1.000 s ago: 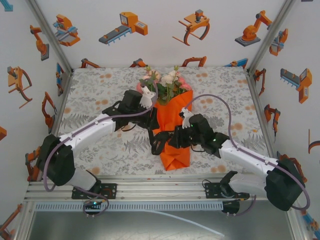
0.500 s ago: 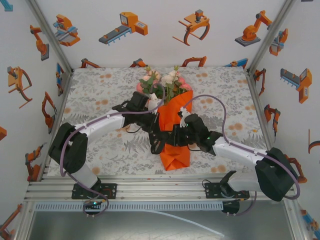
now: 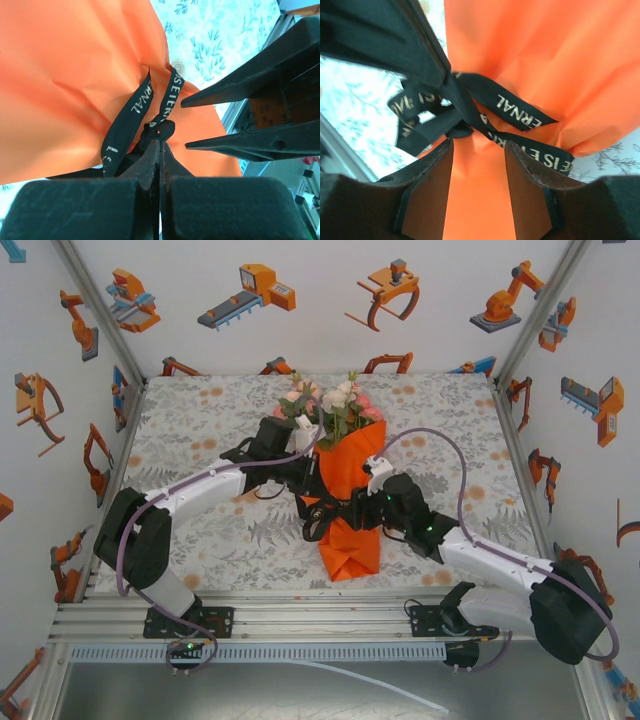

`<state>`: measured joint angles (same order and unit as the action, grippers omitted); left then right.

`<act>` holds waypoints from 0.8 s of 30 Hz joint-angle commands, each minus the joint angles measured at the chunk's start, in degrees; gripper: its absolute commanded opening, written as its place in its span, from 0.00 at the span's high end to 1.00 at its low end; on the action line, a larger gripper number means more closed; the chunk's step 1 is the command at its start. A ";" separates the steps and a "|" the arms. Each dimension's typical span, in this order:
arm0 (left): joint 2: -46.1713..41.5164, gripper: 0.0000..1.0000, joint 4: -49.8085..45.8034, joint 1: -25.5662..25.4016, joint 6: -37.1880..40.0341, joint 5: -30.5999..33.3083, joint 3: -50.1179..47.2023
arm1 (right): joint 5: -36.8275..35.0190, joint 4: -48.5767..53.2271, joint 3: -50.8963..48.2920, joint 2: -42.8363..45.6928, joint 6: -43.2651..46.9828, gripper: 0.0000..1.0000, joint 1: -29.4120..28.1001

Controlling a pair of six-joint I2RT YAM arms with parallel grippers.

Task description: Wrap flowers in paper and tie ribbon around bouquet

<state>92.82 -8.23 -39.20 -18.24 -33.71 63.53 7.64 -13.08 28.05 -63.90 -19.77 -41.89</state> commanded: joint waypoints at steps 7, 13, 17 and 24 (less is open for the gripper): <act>-1.10 1.00 2.05 0.64 -1.98 -1.00 -0.09 | 4.92 -12.50 -2.68 -3.16 12.04 0.56 -0.39; -0.77 1.00 1.49 0.71 -2.01 0.03 -0.05 | 2.66 -11.28 -1.48 -4.22 6.90 0.60 -0.39; -0.49 1.00 1.24 0.93 -2.30 0.87 -0.02 | 0.18 -2.61 0.07 -1.50 -8.45 0.72 -0.39; 0.55 0.99 0.98 1.06 -2.76 2.06 -0.45 | 0.91 0.00 0.65 -2.81 -31.42 0.75 -0.39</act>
<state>92.99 -7.16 -38.48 -20.21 -32.14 63.53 8.71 -14.04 27.24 -66.17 -38.81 -41.89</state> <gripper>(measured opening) 0.010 0.243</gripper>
